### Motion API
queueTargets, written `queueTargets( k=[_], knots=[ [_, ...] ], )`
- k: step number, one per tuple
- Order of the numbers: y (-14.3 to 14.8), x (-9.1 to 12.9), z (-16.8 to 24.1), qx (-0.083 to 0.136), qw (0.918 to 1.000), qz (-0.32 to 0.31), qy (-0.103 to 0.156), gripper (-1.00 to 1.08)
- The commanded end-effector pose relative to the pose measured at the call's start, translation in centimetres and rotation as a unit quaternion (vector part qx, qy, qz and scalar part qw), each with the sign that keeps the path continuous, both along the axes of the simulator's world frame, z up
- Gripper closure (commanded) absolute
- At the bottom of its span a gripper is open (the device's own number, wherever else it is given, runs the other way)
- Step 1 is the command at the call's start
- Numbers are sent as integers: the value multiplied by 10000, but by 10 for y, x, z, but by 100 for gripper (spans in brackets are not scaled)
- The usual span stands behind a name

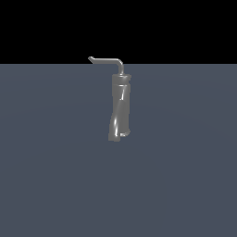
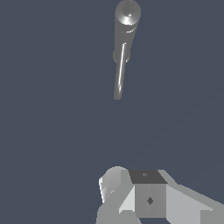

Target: Turn on the faucet by rotating a designated handle.

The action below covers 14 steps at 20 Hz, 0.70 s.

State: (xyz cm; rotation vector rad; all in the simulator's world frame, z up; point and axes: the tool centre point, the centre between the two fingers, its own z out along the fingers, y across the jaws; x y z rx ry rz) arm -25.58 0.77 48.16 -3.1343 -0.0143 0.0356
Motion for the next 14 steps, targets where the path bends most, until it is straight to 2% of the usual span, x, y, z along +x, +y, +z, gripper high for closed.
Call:
queueTargets(
  k=[1, 14],
  knots=[
    [0, 0, 0, 0, 10000, 0, 0, 108],
    [-16, 1, 6, -155, 9996, -199, -142, 108]
  ],
)
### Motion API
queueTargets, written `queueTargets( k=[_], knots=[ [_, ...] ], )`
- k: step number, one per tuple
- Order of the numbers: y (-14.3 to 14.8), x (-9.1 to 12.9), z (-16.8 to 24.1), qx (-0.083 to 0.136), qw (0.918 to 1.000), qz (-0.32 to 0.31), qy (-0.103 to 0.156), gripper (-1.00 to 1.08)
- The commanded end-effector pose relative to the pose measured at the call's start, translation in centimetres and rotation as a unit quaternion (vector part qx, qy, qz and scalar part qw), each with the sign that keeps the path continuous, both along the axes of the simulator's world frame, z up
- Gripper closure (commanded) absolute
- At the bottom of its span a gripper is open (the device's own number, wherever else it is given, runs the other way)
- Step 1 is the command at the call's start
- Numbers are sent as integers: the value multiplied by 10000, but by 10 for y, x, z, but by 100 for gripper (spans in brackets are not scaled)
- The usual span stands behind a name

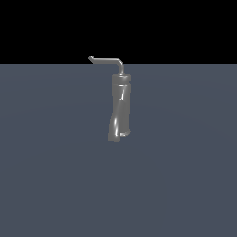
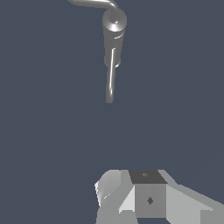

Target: Turn on the faucet by rotating a designated handle.

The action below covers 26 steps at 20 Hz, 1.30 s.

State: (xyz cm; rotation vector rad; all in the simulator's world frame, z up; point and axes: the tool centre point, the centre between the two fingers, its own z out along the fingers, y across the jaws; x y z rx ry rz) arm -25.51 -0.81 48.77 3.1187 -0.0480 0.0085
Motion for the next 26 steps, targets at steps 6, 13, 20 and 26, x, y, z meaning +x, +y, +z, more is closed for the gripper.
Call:
queueTargets(
  k=[6, 13, 20, 26],
  knots=[
    [1, 6, 0, 34, 9999, -125, 2, 108],
    [4, 26, 0, 139, 9985, -532, 8, 108],
    [8, 61, -3, 290, 9918, -1240, 41, 108],
    [14, 96, -9, 405, 9795, -1970, 92, 108]
  ],
)
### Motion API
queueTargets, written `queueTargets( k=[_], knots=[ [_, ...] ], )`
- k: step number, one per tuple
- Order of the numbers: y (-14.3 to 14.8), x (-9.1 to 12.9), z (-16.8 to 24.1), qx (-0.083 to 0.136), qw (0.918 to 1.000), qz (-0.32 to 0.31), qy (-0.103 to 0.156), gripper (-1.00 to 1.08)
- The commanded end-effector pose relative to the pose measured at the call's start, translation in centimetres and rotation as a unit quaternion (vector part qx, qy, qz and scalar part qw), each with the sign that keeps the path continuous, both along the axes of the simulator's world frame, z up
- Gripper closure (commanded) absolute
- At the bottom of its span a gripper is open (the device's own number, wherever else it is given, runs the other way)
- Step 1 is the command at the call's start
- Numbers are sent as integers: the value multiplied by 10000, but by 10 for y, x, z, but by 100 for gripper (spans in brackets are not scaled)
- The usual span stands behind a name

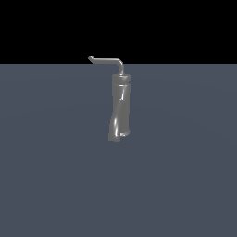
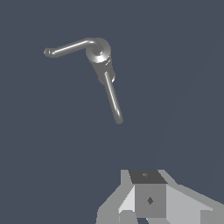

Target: Turn on the faucet by rotating a designated handle.

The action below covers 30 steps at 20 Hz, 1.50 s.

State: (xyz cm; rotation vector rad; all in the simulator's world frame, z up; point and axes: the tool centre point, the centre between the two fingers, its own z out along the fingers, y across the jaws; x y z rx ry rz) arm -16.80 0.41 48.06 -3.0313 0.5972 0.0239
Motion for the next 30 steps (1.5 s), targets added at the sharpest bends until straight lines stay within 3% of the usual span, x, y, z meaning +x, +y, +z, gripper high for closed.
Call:
queueTargets(
  k=[1, 8, 15, 22, 30],
  knots=[
    [2, 15, -3, 47, 9995, -317, 27, 108],
    [9, 57, -16, 133, 9926, -1199, 115, 108],
    [17, 98, -35, 165, 9777, -2086, 204, 108],
    [26, 137, -57, 144, 9546, -2961, 276, 108],
    [38, 180, -89, 68, 9191, -3928, 317, 108]
  ],
)
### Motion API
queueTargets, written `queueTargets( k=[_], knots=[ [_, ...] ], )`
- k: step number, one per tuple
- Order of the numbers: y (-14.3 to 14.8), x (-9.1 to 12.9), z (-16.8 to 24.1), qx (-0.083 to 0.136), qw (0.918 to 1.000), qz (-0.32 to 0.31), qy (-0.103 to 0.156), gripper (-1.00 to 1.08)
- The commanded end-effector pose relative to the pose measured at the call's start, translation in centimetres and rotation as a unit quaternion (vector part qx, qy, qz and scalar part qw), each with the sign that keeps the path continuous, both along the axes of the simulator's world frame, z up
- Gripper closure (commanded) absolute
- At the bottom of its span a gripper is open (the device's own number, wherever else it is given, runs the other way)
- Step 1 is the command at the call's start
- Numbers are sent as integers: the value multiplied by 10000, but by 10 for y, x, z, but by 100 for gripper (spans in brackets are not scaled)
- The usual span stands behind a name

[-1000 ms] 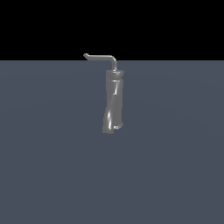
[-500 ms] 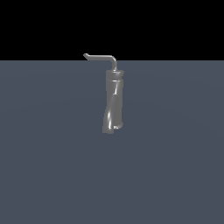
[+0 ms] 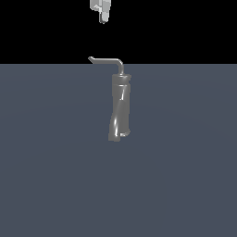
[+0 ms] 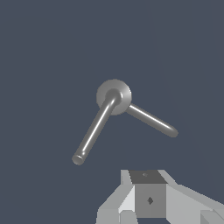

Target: Turn on the faucet by rotating a designated handle.

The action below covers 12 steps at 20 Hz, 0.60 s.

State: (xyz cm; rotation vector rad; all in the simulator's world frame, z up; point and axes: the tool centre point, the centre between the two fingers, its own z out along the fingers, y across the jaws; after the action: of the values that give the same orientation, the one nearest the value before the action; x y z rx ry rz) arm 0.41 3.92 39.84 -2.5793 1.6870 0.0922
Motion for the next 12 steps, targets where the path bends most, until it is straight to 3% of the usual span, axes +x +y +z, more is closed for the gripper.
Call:
queueTargets(
  k=[1, 12],
  knots=[
    [4, 13, -11, -33, 9995, -327, 21, 108],
    [23, 65, -61, -242, 9855, -1676, 59, 108]
  ],
)
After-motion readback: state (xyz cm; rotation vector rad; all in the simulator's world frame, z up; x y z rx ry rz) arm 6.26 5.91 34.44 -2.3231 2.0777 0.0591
